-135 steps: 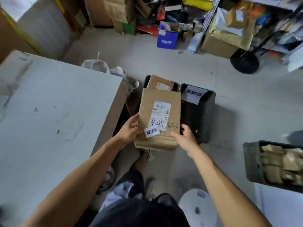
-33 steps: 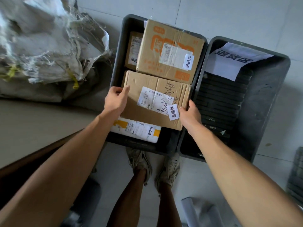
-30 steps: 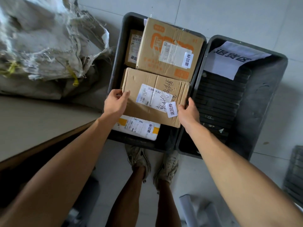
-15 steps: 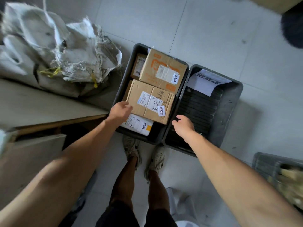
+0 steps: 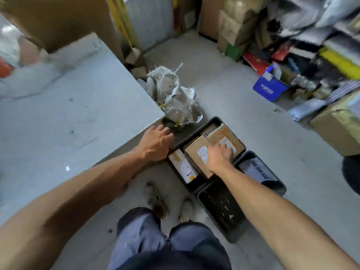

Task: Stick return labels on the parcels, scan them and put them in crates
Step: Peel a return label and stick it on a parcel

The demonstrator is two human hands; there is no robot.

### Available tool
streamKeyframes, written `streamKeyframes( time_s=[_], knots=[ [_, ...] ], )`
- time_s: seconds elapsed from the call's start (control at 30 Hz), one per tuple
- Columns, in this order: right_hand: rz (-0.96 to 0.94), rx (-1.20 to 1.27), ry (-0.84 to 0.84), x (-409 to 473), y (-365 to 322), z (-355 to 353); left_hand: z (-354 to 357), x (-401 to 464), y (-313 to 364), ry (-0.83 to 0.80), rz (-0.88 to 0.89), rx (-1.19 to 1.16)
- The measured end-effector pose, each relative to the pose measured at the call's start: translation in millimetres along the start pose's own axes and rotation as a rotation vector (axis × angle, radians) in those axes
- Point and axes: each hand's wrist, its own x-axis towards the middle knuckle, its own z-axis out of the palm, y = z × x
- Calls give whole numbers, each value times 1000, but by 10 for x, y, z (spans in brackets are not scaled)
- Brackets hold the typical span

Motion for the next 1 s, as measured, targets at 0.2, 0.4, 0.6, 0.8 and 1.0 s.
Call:
streamKeyframes(
  time_s=[0.2, 0.4, 0.6, 0.8, 1.0],
  knots=[
    [-284, -109, 294, -380, -1107, -1099, -335, -1543, -925, 85, -556, 39],
    [-636, -269, 522, -1162, -2811, -1586, -94, -3407, -1482, 84, -920, 30],
    [-931, -315, 610, -2227, -4595, -1442, 396, -5338, -1712, 70, -1254, -97],
    [-1208, -355, 614, -3203, -5947, -1169, 980, -6717, -1786, 26, -1547, -246],
    [-1339, -409, 603, -3737, -6808, -950, 1329, -7436, -1888, 37, -1670, -400]
  ],
)
